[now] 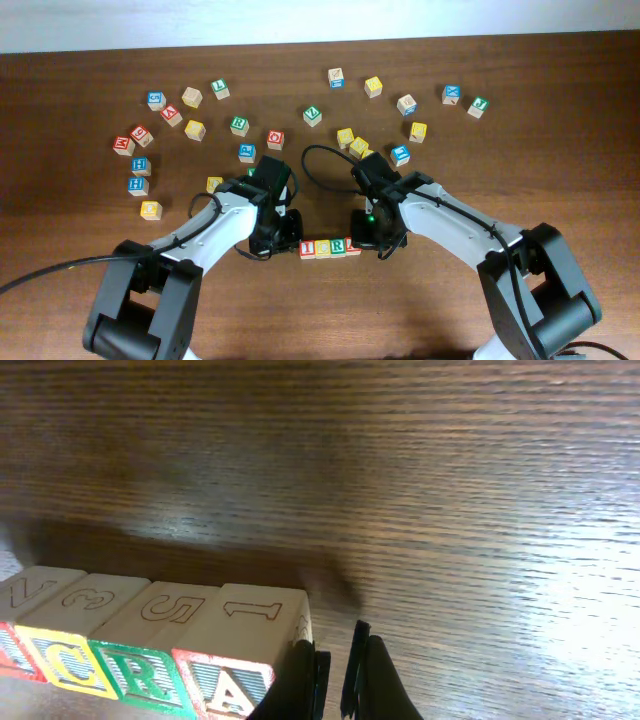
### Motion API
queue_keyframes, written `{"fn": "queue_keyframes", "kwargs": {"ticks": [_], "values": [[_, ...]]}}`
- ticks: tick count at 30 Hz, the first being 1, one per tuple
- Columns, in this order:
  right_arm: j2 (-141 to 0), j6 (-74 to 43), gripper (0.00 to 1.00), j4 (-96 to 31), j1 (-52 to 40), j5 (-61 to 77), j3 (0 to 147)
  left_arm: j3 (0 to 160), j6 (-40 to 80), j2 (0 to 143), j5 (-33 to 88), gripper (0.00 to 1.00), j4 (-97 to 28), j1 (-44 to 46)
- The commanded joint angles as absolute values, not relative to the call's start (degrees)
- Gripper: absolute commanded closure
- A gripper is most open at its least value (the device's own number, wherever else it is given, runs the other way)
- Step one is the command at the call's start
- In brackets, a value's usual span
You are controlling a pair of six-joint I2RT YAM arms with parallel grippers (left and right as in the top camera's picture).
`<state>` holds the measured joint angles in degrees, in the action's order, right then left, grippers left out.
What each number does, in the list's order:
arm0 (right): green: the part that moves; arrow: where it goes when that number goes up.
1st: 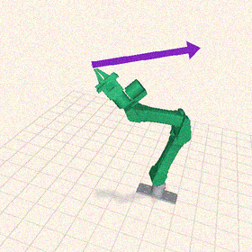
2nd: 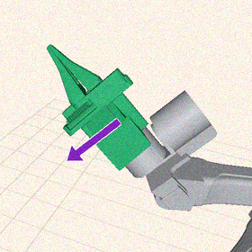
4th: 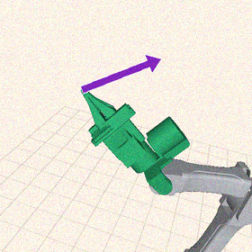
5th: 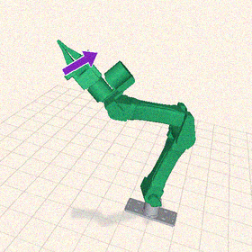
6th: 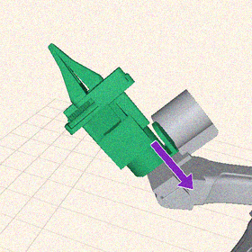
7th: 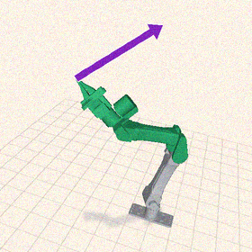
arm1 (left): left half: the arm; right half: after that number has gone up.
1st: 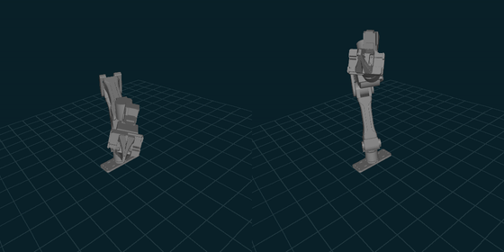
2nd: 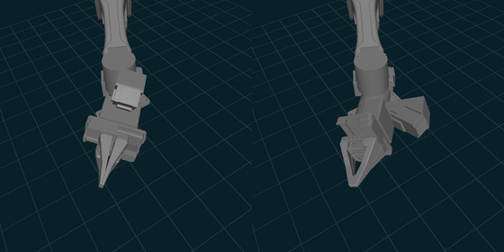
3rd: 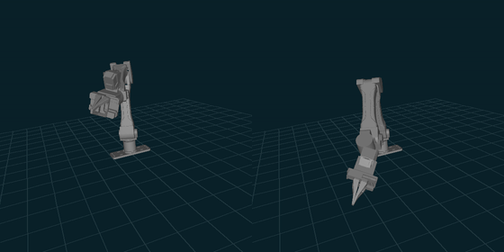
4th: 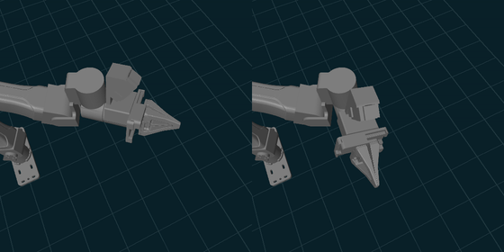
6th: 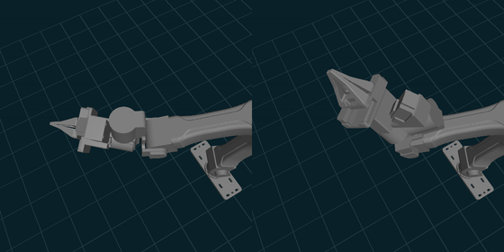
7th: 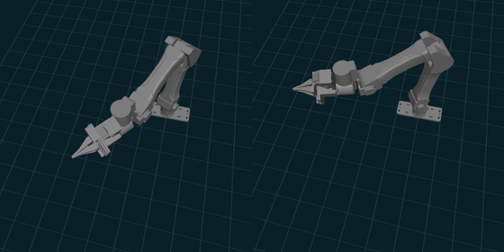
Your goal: Spell out ICRA
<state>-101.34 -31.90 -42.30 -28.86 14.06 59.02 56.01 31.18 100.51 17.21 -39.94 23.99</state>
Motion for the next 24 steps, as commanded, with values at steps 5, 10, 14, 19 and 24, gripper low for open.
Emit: {"fn": "queue_keyframes", "kwargs": {"ticks": [5, 10, 14, 19, 24], "values": [[-101.8, -31.9, 0.96, -42.5, -29.0, 16.6, 58.7, 56.3, 31.4, 101.3, 18.3, 1.00, -39.2, 24.3], [-101.8, -31.9, 0.96, -42.0, -31.2, 15.8, 58.7, 56.3, 31.2, 101.3, 18.2, 1.00, -38.8, 24.3], [-101.8, -31.9, 0.96, -41.9, -31.1, 14.4, 58.7, 56.3, 31.2, 101.3, 18.1, 1.00, -39.8, 24.3], [-101.8, -31.9, 0.96, -41.1, -31.1, 14.4, 58.7, 56.3, 31.2, 101.3, 17.5, 1.00, -40.6, 24.3], [-101.8, -32.0, 0.96, -41.3, -31.1, 14.4, 58.7, 56.3, 31.2, 101.3, 15.1, 1.00, -40.6, 24.3]]}}
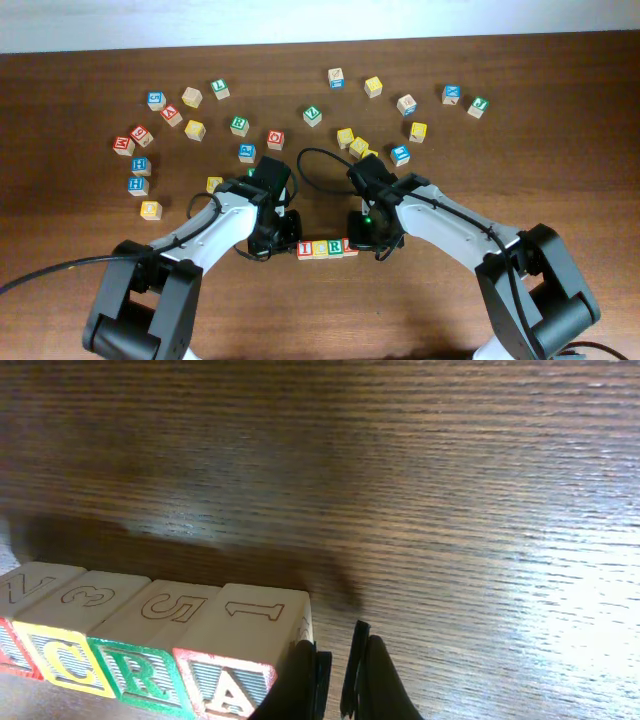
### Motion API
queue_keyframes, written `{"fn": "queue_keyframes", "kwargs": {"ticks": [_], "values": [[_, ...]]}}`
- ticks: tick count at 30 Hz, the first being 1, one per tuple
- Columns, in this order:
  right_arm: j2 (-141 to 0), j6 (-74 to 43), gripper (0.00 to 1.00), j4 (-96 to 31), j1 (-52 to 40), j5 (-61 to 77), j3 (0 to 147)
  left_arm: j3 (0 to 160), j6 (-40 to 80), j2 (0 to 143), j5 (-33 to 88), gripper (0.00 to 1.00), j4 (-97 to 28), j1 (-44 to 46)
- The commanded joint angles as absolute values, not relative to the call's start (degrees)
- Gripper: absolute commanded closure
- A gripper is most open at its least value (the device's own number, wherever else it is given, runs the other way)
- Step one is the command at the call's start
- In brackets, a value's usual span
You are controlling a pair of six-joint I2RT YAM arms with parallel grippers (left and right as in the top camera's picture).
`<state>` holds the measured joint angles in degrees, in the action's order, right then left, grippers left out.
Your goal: Spell out ICRA
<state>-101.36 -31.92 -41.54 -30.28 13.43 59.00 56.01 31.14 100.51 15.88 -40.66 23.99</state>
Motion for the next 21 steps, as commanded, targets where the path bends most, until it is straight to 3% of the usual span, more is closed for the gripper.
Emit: {"fn": "queue_keyframes", "kwargs": {"ticks": [1, 15, 21], "values": [[-101.8, -32.0, 0.96, -41.3, -31.1, 14.4, 58.7, 56.3, 31.2, 101.3, 15.2, 1.00, -40.6, 24.3], [-101.6, -32.0, 0.96, -43.1, -31.0, 12.7, 59.0, 56.8, 30.2, 101.2, 7.0, 1.00, -43.6, 24.2], [-95.7, -31.8, 0.95, -59.3, -26.0, 6.7, 66.8, 65.3, 27.3, 97.9, 0.6, 1.00, -55.0, 23.7]]}}
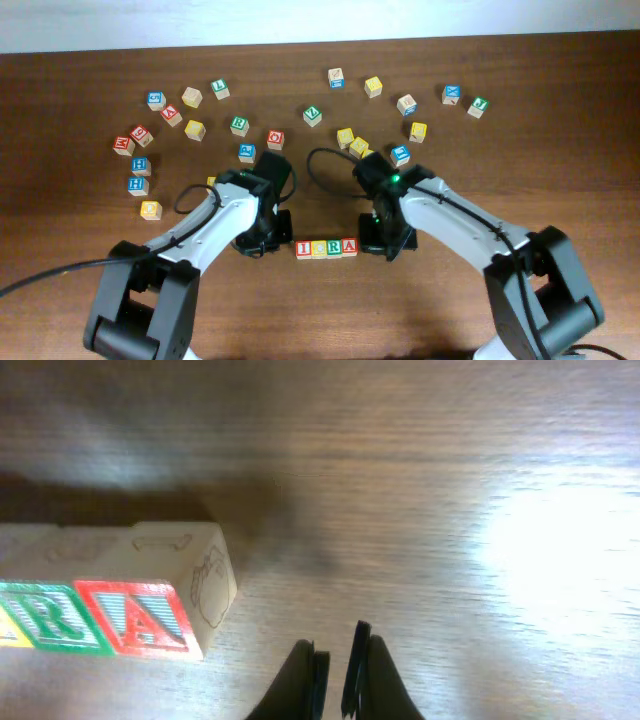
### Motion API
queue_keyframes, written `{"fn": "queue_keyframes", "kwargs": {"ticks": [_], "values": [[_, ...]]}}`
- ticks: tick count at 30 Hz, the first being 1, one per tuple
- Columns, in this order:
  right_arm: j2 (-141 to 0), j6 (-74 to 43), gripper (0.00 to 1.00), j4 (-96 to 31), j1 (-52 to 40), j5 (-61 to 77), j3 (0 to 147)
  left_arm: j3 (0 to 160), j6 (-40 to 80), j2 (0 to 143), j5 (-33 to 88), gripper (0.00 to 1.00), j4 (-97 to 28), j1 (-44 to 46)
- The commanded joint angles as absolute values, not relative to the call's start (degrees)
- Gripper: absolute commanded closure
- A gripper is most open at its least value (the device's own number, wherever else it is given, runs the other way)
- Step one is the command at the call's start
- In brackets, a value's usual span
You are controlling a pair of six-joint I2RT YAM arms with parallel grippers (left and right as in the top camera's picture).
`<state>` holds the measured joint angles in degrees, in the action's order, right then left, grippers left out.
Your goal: Spell out ICRA
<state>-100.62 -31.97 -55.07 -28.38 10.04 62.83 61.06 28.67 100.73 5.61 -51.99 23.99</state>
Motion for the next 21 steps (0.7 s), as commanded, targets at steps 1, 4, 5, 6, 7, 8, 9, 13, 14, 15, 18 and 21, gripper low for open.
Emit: {"fn": "queue_keyframes", "kwargs": {"ticks": [1, 4, 5, 6, 7, 8, 9, 13, 14, 15, 18, 21], "values": [[-93.7, -31.7, 0.94, -61.2, -25.2, 6.6, 67.5, 66.1, 27.3, 96.0, 0.1, 1.00, -56.2, 23.6], [-81.5, -31.5, 0.82, -67.1, -24.8, 4.8, 67.7, 66.6, 27.3, 85.6, -0.3, 0.99, -59.7, 22.3], [-77.5, -31.5, 0.78, -69.1, -25.1, 4.0, 67.7, 66.6, 27.4, 80.3, -0.3, 0.95, -61.7, 22.3], [-70.9, -31.6, 0.66, -71.9, -25.9, 3.0, 67.7, 66.6, 27.4, 75.0, -0.3, 0.78, -63.9, 22.3], [-67.2, -32.0, 0.50, -73.4, -26.7, 1.6, 67.7, 66.6, 27.4, 72.2, -0.3, 0.38, -65.3, 22.3], [-62.6, -32.8, 0.08, -75.2, -28.1, 0.1, 67.6, 66.6, 27.4, 69.0, -0.3, 0.02, -67.6, 22.3], [-59.0, -33.8, 0.02, -76.8, -29.2, -0.8, 67.5, 66.6, 27.4, 67.1, -0.3, 0.01, -69.5, 22.3], [-47.7, -37.6, 0.02, -79.1, -33.0, -0.7, 66.5, 64.6, 28.5, 63.3, -0.2, 0.00, -74.8, 22.3], [-45.9, -38.0, 0.02, -79.4, -33.6, -0.6, 66.0, 63.2, 30.1, 62.8, -0.2, 0.01, -75.0, 22.3], [-43.9, -38.7, 0.02, -80.1, -34.4, -0.5, 65.1, 61.4, 31.2, 62.3, 0.2, 0.00, -75.1, 22.3], [-39.9, -39.6, 0.02, -81.7, -34.9, -0.5, 63.1, 56.2, 32.8, 61.8, 0.2, 0.01, -75.0, 22.3], [-40.0, -39.5, 0.02, -81.9, -34.9, -0.5, 63.1, 55.2, 32.8, 61.8, 0.2, 0.01, -74.7, 22.3]]}}
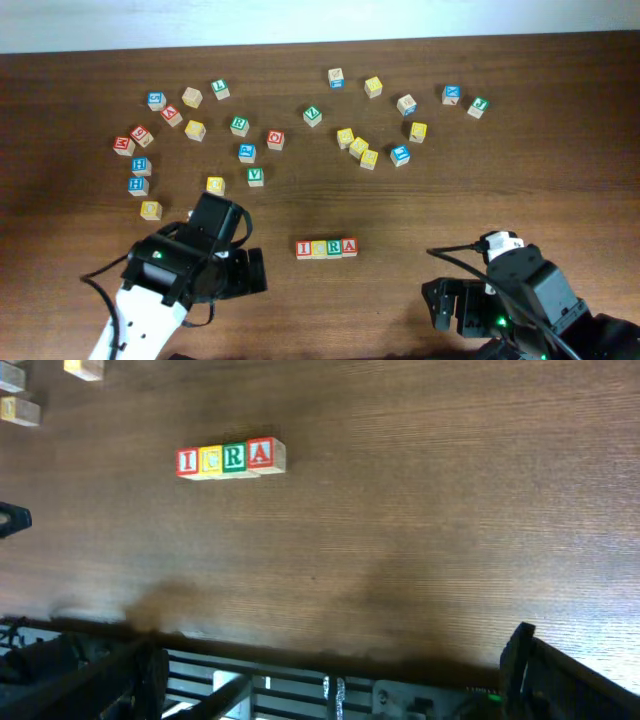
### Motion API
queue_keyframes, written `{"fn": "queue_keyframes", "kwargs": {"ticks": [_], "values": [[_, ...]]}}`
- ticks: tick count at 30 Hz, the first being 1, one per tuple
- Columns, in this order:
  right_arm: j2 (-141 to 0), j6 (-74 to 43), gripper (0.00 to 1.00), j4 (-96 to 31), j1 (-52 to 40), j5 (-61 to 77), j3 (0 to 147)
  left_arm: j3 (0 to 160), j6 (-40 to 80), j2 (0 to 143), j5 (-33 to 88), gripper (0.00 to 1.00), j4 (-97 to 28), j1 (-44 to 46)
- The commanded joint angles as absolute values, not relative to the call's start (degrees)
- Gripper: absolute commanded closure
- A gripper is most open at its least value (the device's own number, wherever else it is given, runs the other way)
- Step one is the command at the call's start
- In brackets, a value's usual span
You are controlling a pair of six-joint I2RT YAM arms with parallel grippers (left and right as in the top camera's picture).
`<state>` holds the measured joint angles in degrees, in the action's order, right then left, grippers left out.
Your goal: Spell out ICRA
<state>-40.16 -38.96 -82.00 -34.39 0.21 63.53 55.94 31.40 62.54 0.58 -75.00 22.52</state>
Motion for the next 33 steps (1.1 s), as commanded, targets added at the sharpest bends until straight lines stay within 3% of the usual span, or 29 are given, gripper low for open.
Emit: {"fn": "queue_keyframes", "kwargs": {"ticks": [1, 16, 24, 28, 31, 33], "values": [[-40.0, -39.5, 0.02, -81.9, -34.9, -0.5, 63.1, 55.2, 32.8, 61.8, 0.2, 0.01, -74.6, 22.3], [-40.0, -39.5, 0.02, -81.9, -34.2, -0.5, 63.1, 55.2, 32.8, 61.8, 0.2, 0.01, -74.7, 22.3], [-39.4, -39.5, 0.02, -81.9, -18.6, -0.6, 63.1, 55.2, 32.8, 61.8, 0.2, 0.01, -74.7, 22.3], [-37.8, -39.5, 0.02, -81.0, -15.4, -6.8, 62.7, 55.2, 32.8, 61.8, 0.2, 0.01, -74.7, 22.3], [-32.6, -38.1, 0.02, -74.1, -12.7, -7.1, 58.1, 55.2, 32.8, 61.8, 0.2, 0.01, -74.7, 22.3], [-27.4, -30.0, 0.02, -66.0, -12.3, -5.1, 52.8, 55.2, 32.8, 61.8, 0.2, 0.01, -74.7, 22.3]]}}
